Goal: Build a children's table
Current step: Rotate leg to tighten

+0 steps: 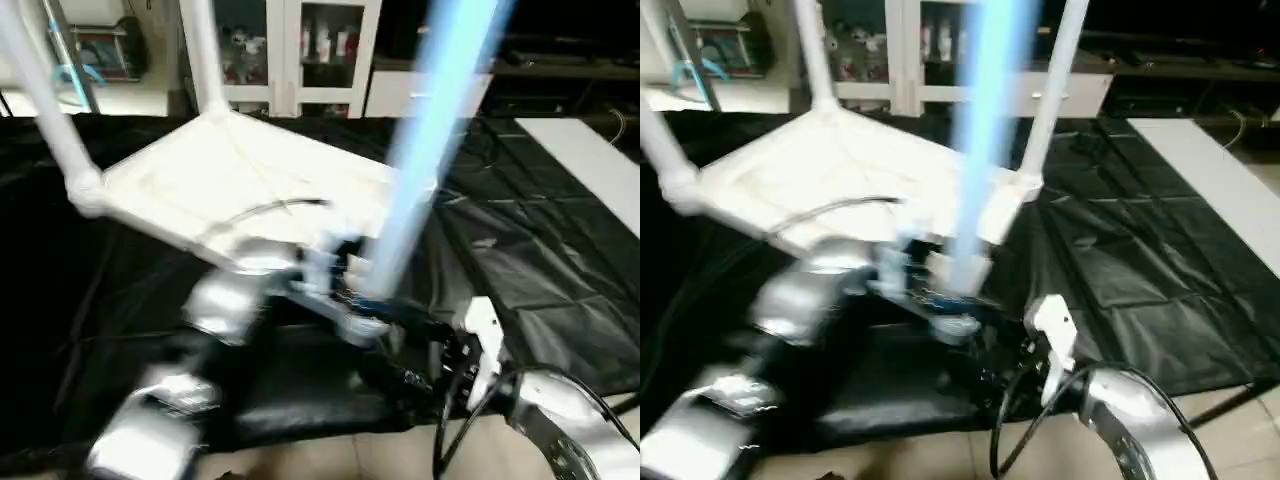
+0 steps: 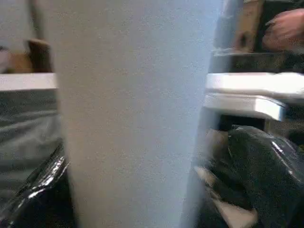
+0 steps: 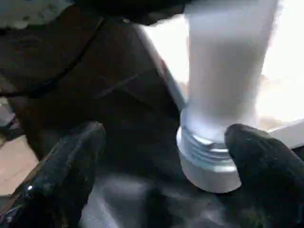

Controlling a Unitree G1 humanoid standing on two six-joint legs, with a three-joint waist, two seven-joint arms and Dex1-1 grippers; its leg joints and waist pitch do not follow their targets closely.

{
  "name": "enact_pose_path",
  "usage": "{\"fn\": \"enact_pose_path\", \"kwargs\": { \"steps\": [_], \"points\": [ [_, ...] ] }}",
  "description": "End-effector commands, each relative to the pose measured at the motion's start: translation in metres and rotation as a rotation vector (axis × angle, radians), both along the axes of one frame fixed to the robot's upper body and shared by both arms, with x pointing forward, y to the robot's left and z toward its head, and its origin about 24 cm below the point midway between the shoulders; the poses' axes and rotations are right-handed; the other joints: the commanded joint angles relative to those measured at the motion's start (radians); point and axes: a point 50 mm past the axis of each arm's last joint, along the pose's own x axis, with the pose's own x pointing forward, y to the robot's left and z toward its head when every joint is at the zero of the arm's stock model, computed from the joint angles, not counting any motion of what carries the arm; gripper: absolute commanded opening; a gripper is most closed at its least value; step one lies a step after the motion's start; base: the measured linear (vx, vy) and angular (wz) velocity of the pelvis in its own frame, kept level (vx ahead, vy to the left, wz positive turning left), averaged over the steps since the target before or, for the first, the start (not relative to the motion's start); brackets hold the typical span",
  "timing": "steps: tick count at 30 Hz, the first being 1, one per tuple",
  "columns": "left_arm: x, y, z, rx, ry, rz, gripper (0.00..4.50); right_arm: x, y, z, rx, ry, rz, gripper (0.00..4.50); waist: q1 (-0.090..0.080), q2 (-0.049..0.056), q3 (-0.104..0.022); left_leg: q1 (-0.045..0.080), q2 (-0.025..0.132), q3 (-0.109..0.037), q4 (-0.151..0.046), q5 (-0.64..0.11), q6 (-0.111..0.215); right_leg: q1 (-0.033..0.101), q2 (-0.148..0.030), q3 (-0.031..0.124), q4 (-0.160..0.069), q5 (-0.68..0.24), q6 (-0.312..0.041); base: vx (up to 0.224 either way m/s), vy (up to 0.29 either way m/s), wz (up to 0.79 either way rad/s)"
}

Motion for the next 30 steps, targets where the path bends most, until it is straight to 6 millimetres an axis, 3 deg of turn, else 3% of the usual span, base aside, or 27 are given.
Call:
{"fn": "enact_pose_path", "kwargs": {
  "steps": [1, 2, 4, 6, 7, 10, 11, 13, 16, 17, 18, 19, 20, 25, 26, 30],
  "points": [
    [0.003, -0.021, 0.005, 0.020, -0.099, 0.057, 4.50, -0.003, 0.006, 0.003, -0.002, -0.016, 0.018, 4.31, -0.007, -0.007, -0.056, 0.005, 0.006, 0.004, -0.072, -0.287, 0.041, 0.055, -0.016, 0.014, -0.065, -0.227, -0.185, 0.000, 0.000, 0.00],
    [0.010, -0.020, 0.003, 0.045, -0.124, 0.128, 4.50, -0.004, 0.006, 0.004, 0.001, -0.016, 0.013, 4.31, -0.006, -0.006, -0.054, 0.009, 0.007, 0.003, -0.073, -0.318, 0.037, 0.048, -0.017, 0.013, -0.073, -0.301, -0.156, 0.000, 0.000, 0.00],
    [0.018, -0.012, 0.003, 0.067, -0.140, 0.192, 4.50, -0.005, 0.007, 0.005, 0.005, -0.016, 0.011, 4.31, -0.009, -0.005, -0.054, 0.002, 0.006, -0.003, -0.077, -0.322, 0.031, 0.053, -0.017, 0.011, -0.073, -0.332, -0.135, 0.000, 0.000, 0.00],
    [0.023, -0.002, 0.001, 0.085, -0.152, 0.228, 4.50, -0.005, 0.007, 0.005, 0.007, -0.013, 0.014, 4.31, -0.020, -0.019, -0.051, -0.003, 0.004, -0.004, -0.081, -0.331, 0.036, 0.048, -0.015, 0.007, -0.080, -0.383, -0.114, 0.000, 0.000, 0.00],
    [0.023, -0.002, 0.001, 0.085, -0.152, 0.228, 4.50, -0.005, 0.007, 0.005, 0.007, -0.013, 0.014, 4.31, -0.023, -0.011, -0.050, -0.001, 0.004, -0.004, -0.080, -0.334, 0.039, 0.045, -0.016, 0.007, -0.083, -0.414, -0.110, 0.000, 0.000, 0.00],
    [0.029, 0.020, -0.006, 0.117, -0.160, 0.245, 4.50, -0.006, 0.007, 0.004, 0.005, -0.008, 0.020, 4.31, -0.025, -0.007, -0.053, 0.004, 0.006, -0.004, -0.078, -0.329, 0.044, 0.039, -0.015, 0.009, -0.083, -0.390, -0.126, 0.000, 0.000, 0.00],
    [0.029, 0.034, -0.011, 0.134, -0.140, 0.224, 4.50, -0.006, 0.007, 0.003, 0.003, -0.008, 0.021, 4.31, -0.024, -0.007, -0.053, 0.003, 0.008, -0.004, -0.081, -0.317, 0.047, 0.040, -0.014, 0.010, -0.075, -0.334, -0.152, 0.000, 0.000, 0.00],
    [0.027, 0.053, -0.017, 0.164, -0.103, 0.177, 4.50, -0.005, 0.007, 0.004, 0.002, -0.010, 0.019, 4.31, -0.025, -0.003, -0.053, 0.005, 0.008, -0.003, -0.082, -0.320, 0.045, 0.039, -0.013, 0.010, -0.070, -0.310, -0.167, 0.000, 0.000, 0.00],
    [0.022, 0.070, -0.023, 0.196, -0.057, 0.102, 4.50, -0.004, 0.007, 0.004, 0.001, -0.013, 0.016, 4.31, -0.026, 0.002, -0.054, 0.009, 0.010, -0.001, -0.082, -0.318, 0.043, 0.038, -0.013, 0.012, -0.065, -0.269, -0.191, 0.000, 0.000, 0.00],
    [0.019, 0.080, -0.026, 0.218, -0.035, 0.063, 4.50, -0.004, 0.006, 0.005, 0.000, -0.015, 0.014, 4.31, -0.025, 0.003, -0.056, 0.010, 0.011, 0.000, -0.082, -0.305, 0.042, 0.039, -0.013, 0.014, -0.059, -0.226, -0.209, 0.000, 0.000, 0.00],
    [0.018, 0.089, -0.030, 0.253, -0.022, 0.036, 4.50, -0.004, 0.004, 0.006, 0.000, -0.016, 0.012, 4.31, -0.025, -0.003, -0.057, 0.012, 0.012, 0.002, -0.082, -0.298, 0.045, 0.037, -0.013, 0.014, -0.059, -0.216, -0.214, 0.000, 0.000, 0.00],
    [0.018, 0.089, -0.030, 0.253, -0.022, 0.036, 4.50, -0.004, 0.004, 0.006, 0.000, -0.016, 0.012, 4.31, -0.022, 0.005, -0.056, 0.015, 0.014, 0.002, -0.081, -0.296, 0.045, 0.036, -0.013, 0.015, -0.055, -0.199, -0.224, 0.000, 0.000, 0.00],
    [0.023, 0.094, -0.034, 0.330, -0.058, 0.071, 4.50, -0.004, 0.003, 0.006, -0.007, -0.012, 0.015, 4.31, -0.020, -0.002, -0.054, 0.014, 0.013, 0.004, -0.081, -0.303, 0.048, 0.035, -0.012, 0.013, -0.057, -0.200, -0.221, 0.000, 0.000, 0.00],
    [0.035, 0.101, -0.035, 0.465, -0.168, 0.174, 4.50, -0.004, 0.001, 0.006, -0.014, -0.007, 0.027, 4.31, -0.013, -0.009, -0.051, 0.009, 0.013, 0.000, -0.085, -0.324, 0.028, 0.039, -0.021, 0.014, -0.063, -0.282, -0.172, 0.000, 0.000, 0.00],
    [0.039, 0.104, -0.033, 0.513, -0.167, 0.190, 4.50, -0.002, 0.001, 0.006, -0.019, -0.008, 0.033, 4.31, -0.013, -0.015, -0.051, 0.009, 0.013, 0.001, -0.084, -0.323, 0.026, 0.038, -0.023, 0.014, -0.064, -0.294, -0.167, 0.000, 0.000, 0.00],
    [0.043, 0.104, -0.032, 0.555, -0.176, 0.208, 4.50, 0.000, 0.001, 0.005, -0.023, -0.007, 0.045, 4.31, -0.011, -0.015, -0.051, 0.009, 0.013, 0.000, -0.083, -0.298, 0.028, 0.038, -0.022, 0.015, -0.061, -0.272, -0.170, 0.000, 0.000, 0.00]
  ]
}}
